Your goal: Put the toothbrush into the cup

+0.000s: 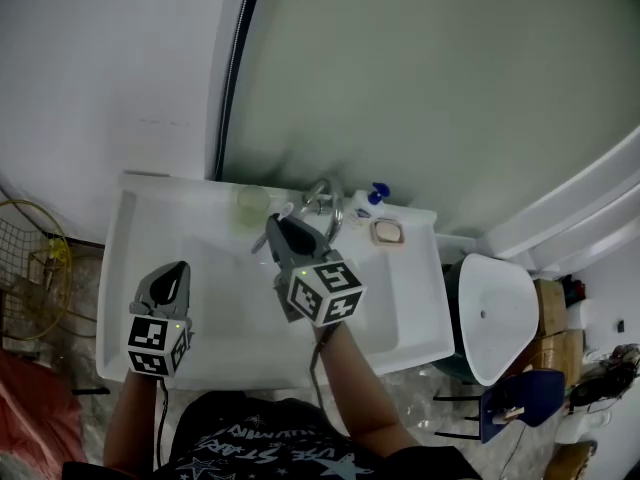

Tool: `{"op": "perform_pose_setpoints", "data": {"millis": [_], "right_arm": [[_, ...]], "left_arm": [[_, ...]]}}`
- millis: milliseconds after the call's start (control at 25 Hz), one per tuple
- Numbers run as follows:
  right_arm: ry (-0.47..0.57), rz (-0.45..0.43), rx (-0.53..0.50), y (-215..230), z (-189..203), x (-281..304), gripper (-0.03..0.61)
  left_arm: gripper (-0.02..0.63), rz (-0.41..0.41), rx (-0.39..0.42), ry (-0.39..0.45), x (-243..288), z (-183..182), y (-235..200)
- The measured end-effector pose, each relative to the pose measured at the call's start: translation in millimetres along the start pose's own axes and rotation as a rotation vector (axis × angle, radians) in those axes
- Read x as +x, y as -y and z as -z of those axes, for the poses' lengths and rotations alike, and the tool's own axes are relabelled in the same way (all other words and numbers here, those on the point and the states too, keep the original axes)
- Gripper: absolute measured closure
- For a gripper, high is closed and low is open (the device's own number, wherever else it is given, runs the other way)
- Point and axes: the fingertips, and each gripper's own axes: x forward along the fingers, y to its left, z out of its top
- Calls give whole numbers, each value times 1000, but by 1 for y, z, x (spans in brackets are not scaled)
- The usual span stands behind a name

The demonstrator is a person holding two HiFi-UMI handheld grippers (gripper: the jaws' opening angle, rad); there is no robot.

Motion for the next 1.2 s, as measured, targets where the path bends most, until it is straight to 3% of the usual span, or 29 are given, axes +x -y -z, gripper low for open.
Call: {"op": "perform_pose_setpoints", "data": {"millis": [280,520,800,1200], "right_arm": [[59,31,-24,20,-36,44,554],[53,70,-40,40,-39,75,552],[-11,124,-47,62,-17,101,552],[-124,108,-24,76,31,128,554]], "left_arm": [[606,-15,-2,26,17,-15,-23],[606,-40,-12,42,27,-23,-45],[606,-38,-28,10,41,-17,-56],[606,-50,-42,-15,62,-5,-63]]}}
